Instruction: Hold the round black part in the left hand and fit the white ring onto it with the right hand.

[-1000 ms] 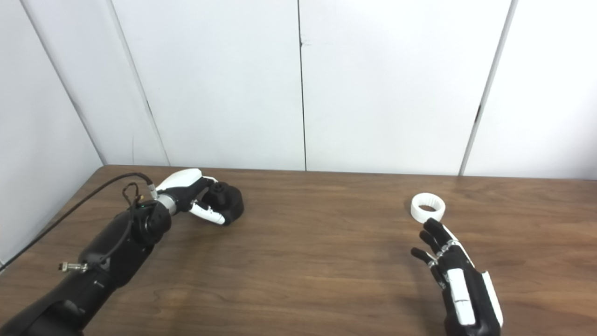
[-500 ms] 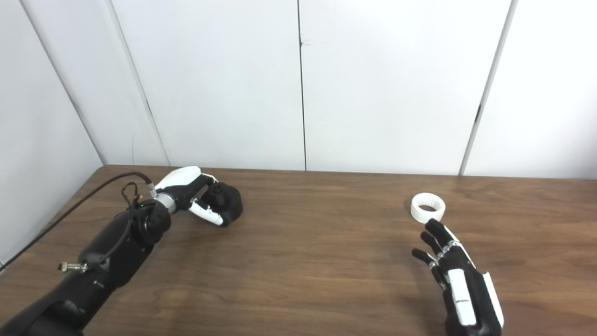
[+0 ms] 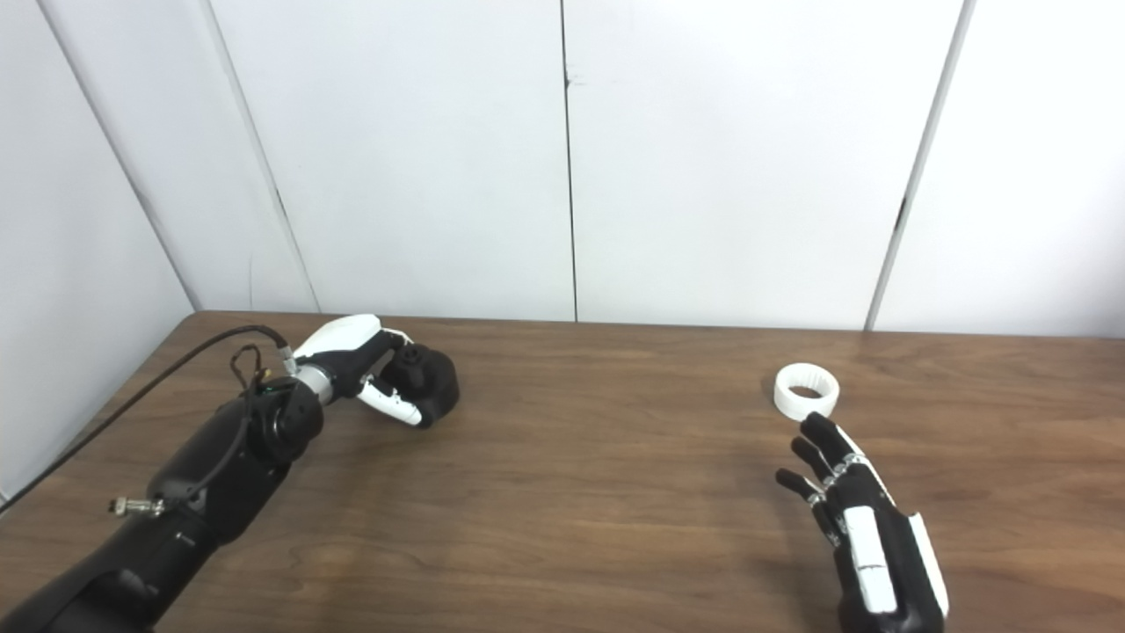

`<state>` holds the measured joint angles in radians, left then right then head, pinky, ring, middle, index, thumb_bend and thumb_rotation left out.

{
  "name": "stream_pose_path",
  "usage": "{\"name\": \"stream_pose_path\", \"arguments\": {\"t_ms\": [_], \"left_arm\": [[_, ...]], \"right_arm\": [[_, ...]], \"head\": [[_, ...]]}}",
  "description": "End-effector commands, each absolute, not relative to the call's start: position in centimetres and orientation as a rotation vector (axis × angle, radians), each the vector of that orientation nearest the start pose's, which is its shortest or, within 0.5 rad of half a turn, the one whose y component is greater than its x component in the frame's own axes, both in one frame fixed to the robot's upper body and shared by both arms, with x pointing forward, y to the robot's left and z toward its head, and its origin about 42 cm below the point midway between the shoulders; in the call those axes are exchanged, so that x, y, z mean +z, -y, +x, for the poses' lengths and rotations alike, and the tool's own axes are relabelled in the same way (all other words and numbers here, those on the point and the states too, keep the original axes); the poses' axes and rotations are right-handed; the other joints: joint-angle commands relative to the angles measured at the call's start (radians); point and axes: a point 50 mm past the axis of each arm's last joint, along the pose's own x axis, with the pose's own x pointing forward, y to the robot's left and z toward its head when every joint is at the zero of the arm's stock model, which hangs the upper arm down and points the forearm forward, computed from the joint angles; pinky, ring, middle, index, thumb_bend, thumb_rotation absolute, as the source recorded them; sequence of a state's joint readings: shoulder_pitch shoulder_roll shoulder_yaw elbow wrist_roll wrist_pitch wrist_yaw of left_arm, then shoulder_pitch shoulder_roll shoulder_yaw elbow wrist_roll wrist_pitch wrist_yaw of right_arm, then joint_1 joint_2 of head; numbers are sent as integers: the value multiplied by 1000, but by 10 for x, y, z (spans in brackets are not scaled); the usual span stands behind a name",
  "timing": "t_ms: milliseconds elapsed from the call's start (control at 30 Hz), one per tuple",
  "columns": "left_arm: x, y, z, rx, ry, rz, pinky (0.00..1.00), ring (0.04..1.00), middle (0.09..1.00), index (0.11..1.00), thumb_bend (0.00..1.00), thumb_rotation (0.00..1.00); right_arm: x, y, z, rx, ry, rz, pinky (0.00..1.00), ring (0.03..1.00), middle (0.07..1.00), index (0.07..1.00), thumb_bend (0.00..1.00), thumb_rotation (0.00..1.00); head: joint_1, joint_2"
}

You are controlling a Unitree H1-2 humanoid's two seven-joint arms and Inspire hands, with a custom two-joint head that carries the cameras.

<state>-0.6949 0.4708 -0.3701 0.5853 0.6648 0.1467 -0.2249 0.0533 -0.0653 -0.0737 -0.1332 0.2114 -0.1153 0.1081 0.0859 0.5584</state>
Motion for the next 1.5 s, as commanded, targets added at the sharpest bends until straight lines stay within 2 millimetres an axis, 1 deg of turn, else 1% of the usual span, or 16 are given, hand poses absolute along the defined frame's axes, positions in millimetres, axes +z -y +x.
{"name": "stream_pose_path", "arguments": {"t_ms": [0,100,300,633,733,800,967,1167,1233,1367,1467], "left_arm": [[218,-304,493,-226,-107,1336,795,911,865,730,794,369],[215,-301,487,-246,-99,1314,804,918,875,728,784,348],[213,-292,477,-273,-77,1308,810,922,884,734,802,374],[212,-281,463,-316,-32,1311,798,909,880,733,804,381],[211,-278,458,-329,-20,1315,793,905,875,730,799,380],[210,-276,454,-342,-7,1314,799,903,872,727,803,368],[210,-265,439,-384,32,1295,822,902,869,721,810,332],[210,-245,418,-433,81,1287,857,911,869,726,823,336],[209,-239,411,-444,96,1288,867,914,867,723,826,322],[206,-231,402,-463,130,1291,869,910,859,711,829,305],[207,-227,393,-481,142,1296,872,913,865,721,822,302]], "right_arm": [[91,256,234,-7,66,138,788,895,897,863,639,830],[92,256,233,-9,62,143,779,893,894,861,659,820],[93,257,233,0,61,138,779,897,896,865,652,822],[94,255,234,5,55,127,800,896,897,853,659,821],[95,253,235,10,55,128,805,896,897,852,647,824],[95,253,235,10,52,128,812,900,900,851,649,822],[96,251,235,12,51,127,807,902,900,851,668,815],[98,248,235,10,49,130,800,895,891,850,675,809],[98,247,235,13,50,132,801,894,890,849,676,808],[100,245,235,11,53,136,804,893,885,846,665,805],[101,244,235,15,58,145,804,897,884,841,663,802]], "head": [[1,0],[1,2],[0,8],[2,15],[1,19],[1,19],[-3,26],[-10,36],[-14,37],[-19,40],[-26,45]]}}
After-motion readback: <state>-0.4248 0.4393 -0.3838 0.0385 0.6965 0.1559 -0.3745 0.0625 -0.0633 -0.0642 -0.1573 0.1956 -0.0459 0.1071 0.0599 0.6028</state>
